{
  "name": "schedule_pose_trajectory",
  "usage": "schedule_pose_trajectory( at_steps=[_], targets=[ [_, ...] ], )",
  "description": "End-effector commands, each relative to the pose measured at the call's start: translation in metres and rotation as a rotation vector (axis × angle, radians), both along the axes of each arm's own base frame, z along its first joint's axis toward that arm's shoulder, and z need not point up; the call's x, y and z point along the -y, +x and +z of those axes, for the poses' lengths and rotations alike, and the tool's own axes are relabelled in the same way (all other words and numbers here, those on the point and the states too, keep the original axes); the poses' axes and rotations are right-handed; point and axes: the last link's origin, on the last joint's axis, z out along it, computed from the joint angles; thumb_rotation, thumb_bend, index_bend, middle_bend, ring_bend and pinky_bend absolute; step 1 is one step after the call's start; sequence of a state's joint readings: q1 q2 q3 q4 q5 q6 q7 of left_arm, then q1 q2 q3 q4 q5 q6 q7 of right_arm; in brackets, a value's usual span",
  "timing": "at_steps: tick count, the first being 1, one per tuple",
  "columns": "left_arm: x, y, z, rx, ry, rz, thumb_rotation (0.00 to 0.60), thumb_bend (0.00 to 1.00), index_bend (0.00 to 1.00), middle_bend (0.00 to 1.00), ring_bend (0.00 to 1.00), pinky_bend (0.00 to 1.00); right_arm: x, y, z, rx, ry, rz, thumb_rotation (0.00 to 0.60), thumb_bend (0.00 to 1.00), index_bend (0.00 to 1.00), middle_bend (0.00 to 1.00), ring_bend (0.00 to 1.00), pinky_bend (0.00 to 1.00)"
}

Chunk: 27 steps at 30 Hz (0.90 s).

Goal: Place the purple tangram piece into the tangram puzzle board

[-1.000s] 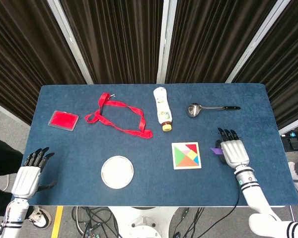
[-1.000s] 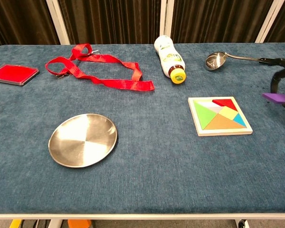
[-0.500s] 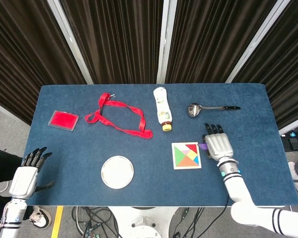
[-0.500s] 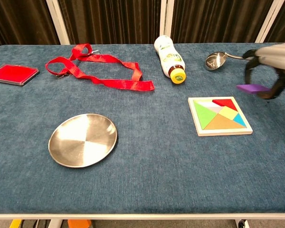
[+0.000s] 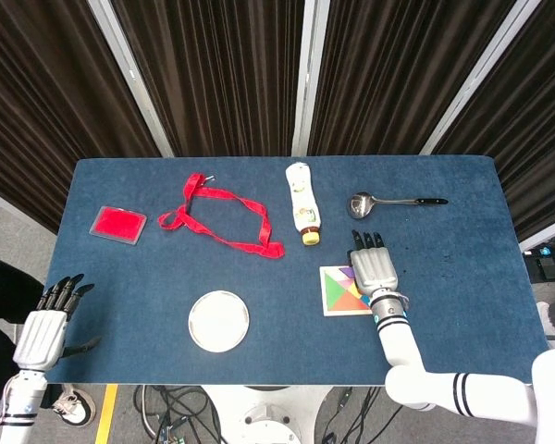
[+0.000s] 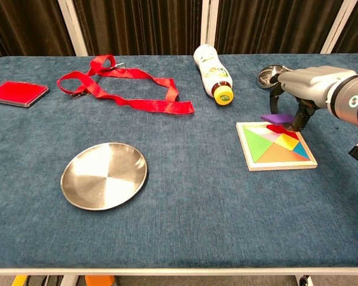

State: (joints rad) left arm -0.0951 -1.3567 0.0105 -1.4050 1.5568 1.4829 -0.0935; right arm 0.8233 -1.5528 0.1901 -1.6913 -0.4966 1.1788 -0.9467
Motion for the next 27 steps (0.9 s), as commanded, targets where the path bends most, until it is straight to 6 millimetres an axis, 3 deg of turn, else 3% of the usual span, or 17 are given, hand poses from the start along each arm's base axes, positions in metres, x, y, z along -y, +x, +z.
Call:
schedule_pose_trajectory(
  at_steps=[1,27],
  targets=[
    [0.0,0.0,0.0,0.001,-0.001,0.001,0.6,0.0,0.17,0.06,0.0,0.12,0.0,0.001,-0.003,0.006,-0.008,-0.008,0.6,0.3,0.52,0.0,0.0,0.0],
    [-0.001,-0.004,-0.001,0.004,0.001,0.028,0.6,0.0,0.17,0.06,0.0,0.12,-0.001,0.012,-0.026,0.017,-0.002,-0.006,0.6,0.3,0.51,0.0,0.0,0.0]
  ],
)
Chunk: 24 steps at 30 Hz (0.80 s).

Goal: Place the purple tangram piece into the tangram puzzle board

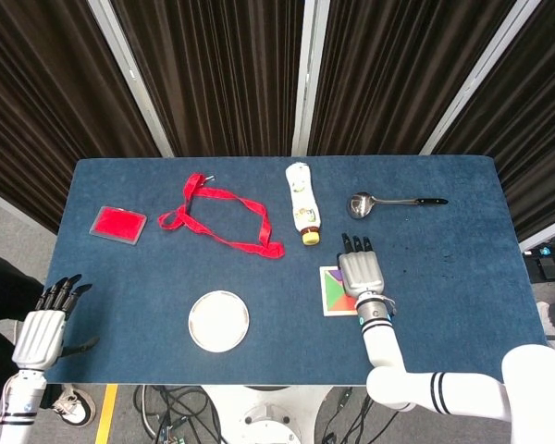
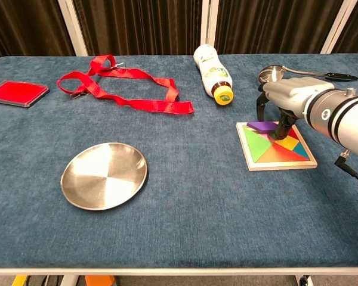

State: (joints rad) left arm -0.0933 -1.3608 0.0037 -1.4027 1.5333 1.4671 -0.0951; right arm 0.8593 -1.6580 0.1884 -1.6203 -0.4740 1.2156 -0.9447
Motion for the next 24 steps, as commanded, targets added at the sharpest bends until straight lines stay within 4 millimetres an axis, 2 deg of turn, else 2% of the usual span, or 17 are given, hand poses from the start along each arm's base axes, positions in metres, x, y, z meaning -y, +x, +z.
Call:
schedule_pose_trajectory(
  at_steps=[1,24],
  targets=[
    [-0.0001,0.0001,0.0002,0.001,0.001,0.0,0.6,0.0,0.17,0.06,0.0,0.12,0.0007,0.0002,0.0,0.001,0.0,0.003,0.6,0.3,0.51,0.0,0.0,0.0],
    [-0.0011,0.0,-0.0002,0.005,0.003,0.001,0.6,0.0,0.17,0.06,0.0,0.12,0.0018,-0.0032,-0.0015,-0.002,0.007,-0.003,0.6,0.3,0.48,0.0,0.0,0.0]
  ],
)
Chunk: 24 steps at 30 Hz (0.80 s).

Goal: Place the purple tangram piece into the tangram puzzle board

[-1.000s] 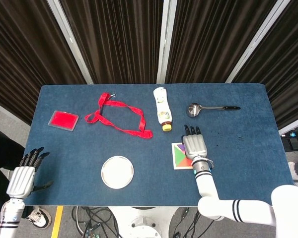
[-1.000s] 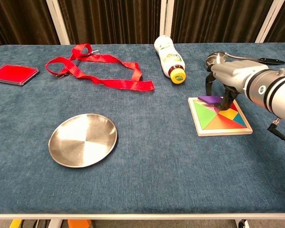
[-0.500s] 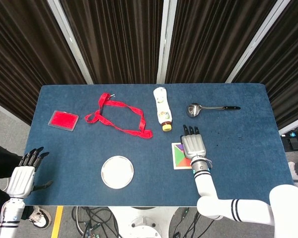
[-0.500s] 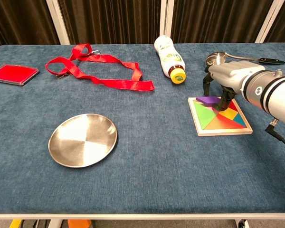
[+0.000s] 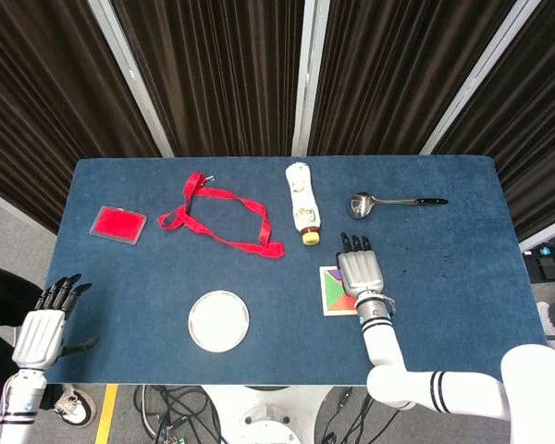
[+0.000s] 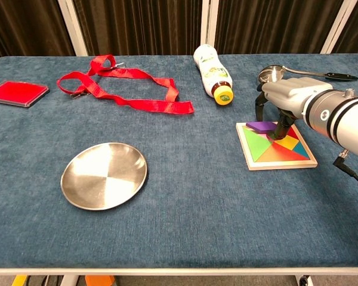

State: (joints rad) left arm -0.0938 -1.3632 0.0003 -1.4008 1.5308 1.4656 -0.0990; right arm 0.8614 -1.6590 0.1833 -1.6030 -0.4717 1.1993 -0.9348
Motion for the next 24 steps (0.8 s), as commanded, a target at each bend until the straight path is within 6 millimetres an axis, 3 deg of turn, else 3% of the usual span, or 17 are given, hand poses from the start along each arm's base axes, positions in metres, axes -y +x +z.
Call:
schedule_pose_trajectory(
  at_steps=[1,24],
  targets=[
    [-0.0002,0.0002,0.0001,0.0,0.0,-0.001,0.6,0.0,0.17,0.06,0.0,0.12,0.0,-0.0002,0.0003,0.0,0.001,-0.001,0.6,0.3,0.47,0.0,0.0,0.0],
    [-0.001,-0.0002,-0.0006,0.003,-0.009,0.005,0.6,0.0,0.17,0.06,0.0,0.14,0.0018,0.0011,0.0056,0.018,-0.001,0.006,0.6,0.29,0.34,0.0,0.0,0.0]
  ],
)
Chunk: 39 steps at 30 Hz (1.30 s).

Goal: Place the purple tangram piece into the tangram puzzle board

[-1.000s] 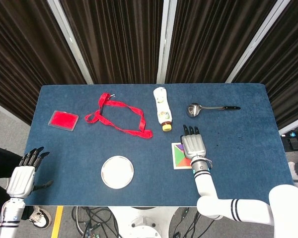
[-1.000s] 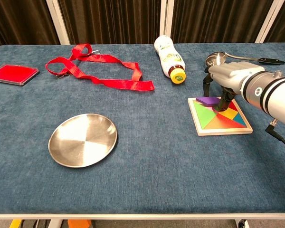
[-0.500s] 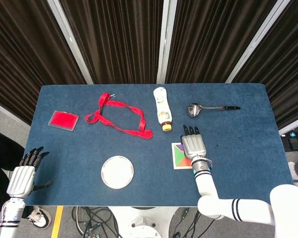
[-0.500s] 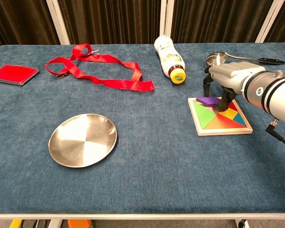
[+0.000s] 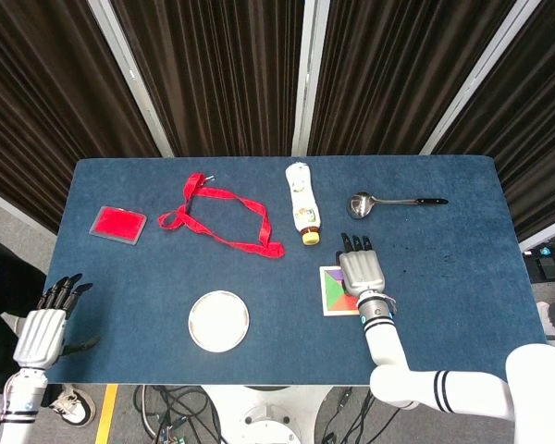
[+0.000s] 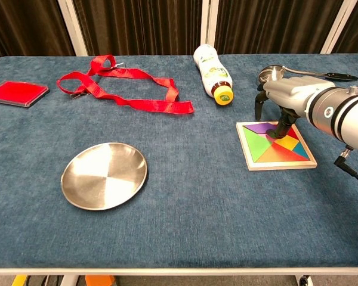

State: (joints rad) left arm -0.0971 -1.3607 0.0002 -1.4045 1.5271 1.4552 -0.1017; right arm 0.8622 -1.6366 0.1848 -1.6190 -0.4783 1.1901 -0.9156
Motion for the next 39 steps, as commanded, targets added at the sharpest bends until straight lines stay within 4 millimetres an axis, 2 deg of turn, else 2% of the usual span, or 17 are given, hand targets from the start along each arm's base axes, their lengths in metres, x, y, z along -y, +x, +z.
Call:
schedule_pose_trajectory(
  at_steps=[1,8,13,20,27,39],
  targets=[
    [0.0,0.0,0.0,0.0,-0.002,0.001,0.6,0.0,0.17,0.06,0.0,0.14,0.0,0.001,0.0,0.003,0.001,0.003,0.6,0.29,0.34,0.0,0.0,0.0],
    [0.0,0.0,0.0,0.001,-0.004,0.001,0.6,0.0,0.17,0.06,0.0,0.14,-0.001,0.002,0.004,0.02,-0.006,0.021,0.6,0.29,0.28,0.0,0.0,0.0],
    [0.0,0.0,0.0,0.0,-0.007,0.001,0.6,0.0,0.18,0.06,0.0,0.14,0.003,-0.002,0.017,0.052,-0.054,0.026,0.6,0.3,0.19,0.0,0.0,0.0],
    [-0.001,0.001,-0.002,-0.005,-0.011,0.002,0.6,0.0,0.18,0.06,0.0,0.14,0.009,-0.017,0.018,0.037,-0.066,-0.006,0.6,0.29,0.01,0.0,0.0,0.0],
    [0.0,-0.001,-0.003,-0.007,-0.017,0.008,0.6,0.0,0.19,0.06,0.0,0.15,0.012,-0.026,0.012,0.013,-0.059,-0.018,0.6,0.3,0.0,0.0,0.0,0.0],
    [0.0,-0.002,-0.002,-0.006,-0.016,0.01,0.6,0.0,0.19,0.06,0.0,0.15,0.013,-0.022,0.004,0.013,-0.042,-0.009,0.6,0.3,0.0,0.0,0.0,0.0]
  ],
)
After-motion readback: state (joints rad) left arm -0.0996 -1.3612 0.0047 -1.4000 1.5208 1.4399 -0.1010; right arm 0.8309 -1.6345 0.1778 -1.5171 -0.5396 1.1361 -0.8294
